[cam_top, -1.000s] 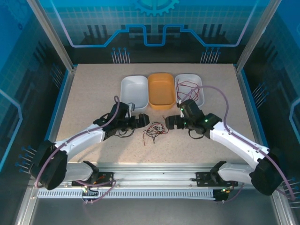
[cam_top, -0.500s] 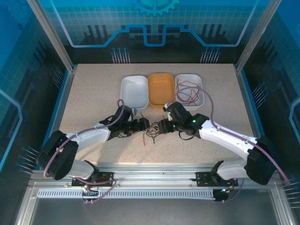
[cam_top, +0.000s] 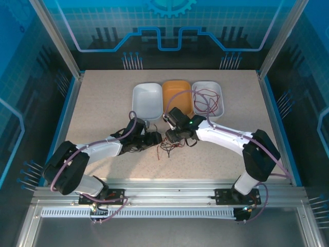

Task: Untangle the cables

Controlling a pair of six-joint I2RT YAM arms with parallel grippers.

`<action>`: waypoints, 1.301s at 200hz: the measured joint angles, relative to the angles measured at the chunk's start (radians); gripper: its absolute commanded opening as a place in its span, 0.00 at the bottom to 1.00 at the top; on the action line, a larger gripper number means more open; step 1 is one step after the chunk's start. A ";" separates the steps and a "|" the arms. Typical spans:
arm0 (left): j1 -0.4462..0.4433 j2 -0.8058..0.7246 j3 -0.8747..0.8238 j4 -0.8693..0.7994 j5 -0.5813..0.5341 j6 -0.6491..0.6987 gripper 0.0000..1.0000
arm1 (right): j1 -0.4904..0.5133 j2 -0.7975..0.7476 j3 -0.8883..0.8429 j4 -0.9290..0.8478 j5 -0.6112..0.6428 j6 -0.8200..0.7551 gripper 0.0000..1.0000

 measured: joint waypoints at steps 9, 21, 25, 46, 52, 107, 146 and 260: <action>0.000 0.006 0.000 0.006 0.003 0.000 0.59 | 0.000 0.017 0.007 -0.008 -0.002 -0.016 0.46; 0.000 0.012 0.000 0.016 0.006 0.000 0.56 | -0.003 0.036 0.013 -0.015 -0.006 -0.033 0.46; 0.000 0.014 0.000 0.019 0.006 0.000 0.55 | -0.004 0.042 0.013 -0.016 -0.008 -0.038 0.46; 0.000 0.021 0.000 0.029 0.012 -0.001 0.50 | -0.007 0.063 0.015 -0.025 -0.024 -0.057 0.45; 0.000 0.023 0.000 0.031 0.013 -0.001 0.49 | -0.007 0.068 0.017 -0.026 -0.028 -0.060 0.45; 0.000 0.036 0.000 0.042 0.016 -0.001 0.45 | -0.013 0.079 0.019 -0.024 -0.082 -0.070 0.46; 0.000 0.036 0.000 0.038 0.016 0.008 0.46 | -0.015 0.053 0.019 -0.036 -0.081 -0.066 0.46; -0.056 0.025 0.016 -0.062 -0.037 0.065 0.47 | -0.149 -0.013 0.015 -0.084 -0.034 0.179 0.46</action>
